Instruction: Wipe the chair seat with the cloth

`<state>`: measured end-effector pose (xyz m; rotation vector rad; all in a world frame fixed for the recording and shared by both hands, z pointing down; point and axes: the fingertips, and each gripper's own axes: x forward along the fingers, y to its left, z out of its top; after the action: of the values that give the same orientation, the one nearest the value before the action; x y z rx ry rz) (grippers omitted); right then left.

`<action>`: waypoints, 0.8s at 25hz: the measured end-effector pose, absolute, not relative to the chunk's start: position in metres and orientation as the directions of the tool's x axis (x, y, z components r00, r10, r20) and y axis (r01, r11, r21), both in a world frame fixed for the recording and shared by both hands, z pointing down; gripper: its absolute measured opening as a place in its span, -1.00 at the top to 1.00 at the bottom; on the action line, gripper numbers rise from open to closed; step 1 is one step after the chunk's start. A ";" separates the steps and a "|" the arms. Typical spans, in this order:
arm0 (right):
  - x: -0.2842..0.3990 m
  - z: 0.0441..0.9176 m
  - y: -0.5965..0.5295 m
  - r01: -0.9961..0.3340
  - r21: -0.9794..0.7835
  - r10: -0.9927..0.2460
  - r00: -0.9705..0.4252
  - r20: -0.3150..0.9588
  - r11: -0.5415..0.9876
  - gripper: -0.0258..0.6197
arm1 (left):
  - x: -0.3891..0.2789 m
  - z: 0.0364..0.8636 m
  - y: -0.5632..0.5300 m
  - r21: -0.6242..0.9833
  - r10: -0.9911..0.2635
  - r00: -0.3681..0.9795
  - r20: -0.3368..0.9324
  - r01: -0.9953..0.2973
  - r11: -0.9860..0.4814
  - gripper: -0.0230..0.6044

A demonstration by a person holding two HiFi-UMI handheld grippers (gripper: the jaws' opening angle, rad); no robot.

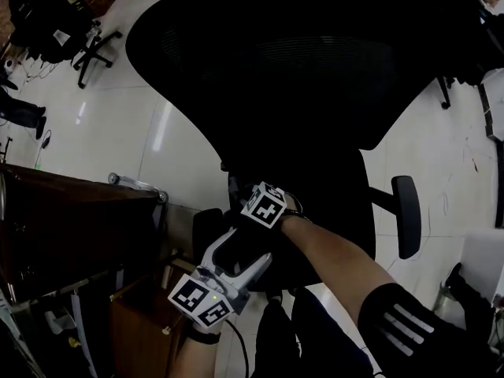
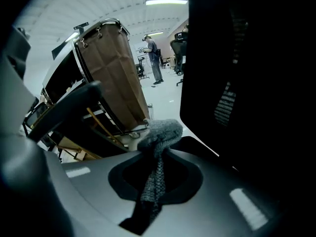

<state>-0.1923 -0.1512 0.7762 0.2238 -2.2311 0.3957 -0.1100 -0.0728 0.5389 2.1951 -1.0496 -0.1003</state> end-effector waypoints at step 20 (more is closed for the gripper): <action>-0.037 0.857 -0.226 -0.417 -0.110 -0.095 -0.441 0.893 0.902 0.83 | -0.055 0.570 -0.098 0.617 -0.665 0.707 0.242 -0.641 -0.457 -0.21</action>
<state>-0.0368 -0.2263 0.8573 0.3700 -2.0108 0.3843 -0.0546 -0.0977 0.5703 2.2059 -0.9894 -0.0439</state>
